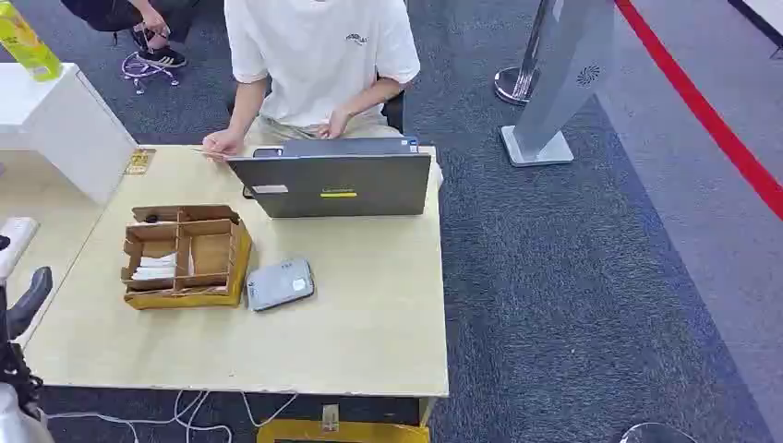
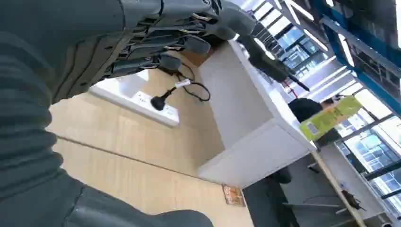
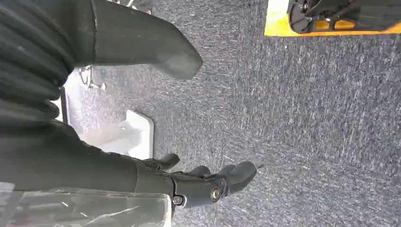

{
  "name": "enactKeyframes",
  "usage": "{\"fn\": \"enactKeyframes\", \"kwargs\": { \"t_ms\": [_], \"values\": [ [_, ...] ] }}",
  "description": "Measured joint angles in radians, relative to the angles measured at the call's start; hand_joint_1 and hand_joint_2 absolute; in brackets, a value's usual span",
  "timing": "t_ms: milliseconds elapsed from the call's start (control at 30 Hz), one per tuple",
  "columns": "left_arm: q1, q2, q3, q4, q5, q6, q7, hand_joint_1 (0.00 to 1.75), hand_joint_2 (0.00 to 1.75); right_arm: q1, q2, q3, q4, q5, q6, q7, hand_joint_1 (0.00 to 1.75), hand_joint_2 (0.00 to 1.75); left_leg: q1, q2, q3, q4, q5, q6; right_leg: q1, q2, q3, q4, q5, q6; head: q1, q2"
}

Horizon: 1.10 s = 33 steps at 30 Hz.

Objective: Pass the card to the sensor for recognition and then transmit it.

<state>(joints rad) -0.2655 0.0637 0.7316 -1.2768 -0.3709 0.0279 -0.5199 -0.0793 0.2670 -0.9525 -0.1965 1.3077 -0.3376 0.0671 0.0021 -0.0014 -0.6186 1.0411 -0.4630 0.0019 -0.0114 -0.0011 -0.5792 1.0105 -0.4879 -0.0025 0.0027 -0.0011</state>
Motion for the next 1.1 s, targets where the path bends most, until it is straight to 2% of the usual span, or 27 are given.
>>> {"fn": "enactKeyframes", "kwargs": {
  "t_ms": [400, 1100],
  "values": [
    [-0.13, 0.063, -0.246, -0.016, -0.299, 0.183, 0.126, 0.0, 1.75, -0.001, 0.0, 0.0, 0.002, 0.017, 0.012, 0.002, 0.0, 1.75, 0.0, 0.001, 0.0, 0.0, 0.0, 0.0, 0.0, 0.001, -0.001, 0.001, 0.001, -0.001, 0.0, 0.0],
    [-0.328, 0.173, -0.625, 0.015, -0.797, 0.567, 0.345, 0.0, 1.75, -0.003, 0.0, 0.019, 0.002, 0.055, 0.035, 0.028, 0.0, 1.75, 0.0, 0.002, 0.0, 0.0, 0.0, 0.0, 0.0, 0.001, -0.001, 0.001, 0.001, -0.001, -0.001, 0.0]
  ]
}}
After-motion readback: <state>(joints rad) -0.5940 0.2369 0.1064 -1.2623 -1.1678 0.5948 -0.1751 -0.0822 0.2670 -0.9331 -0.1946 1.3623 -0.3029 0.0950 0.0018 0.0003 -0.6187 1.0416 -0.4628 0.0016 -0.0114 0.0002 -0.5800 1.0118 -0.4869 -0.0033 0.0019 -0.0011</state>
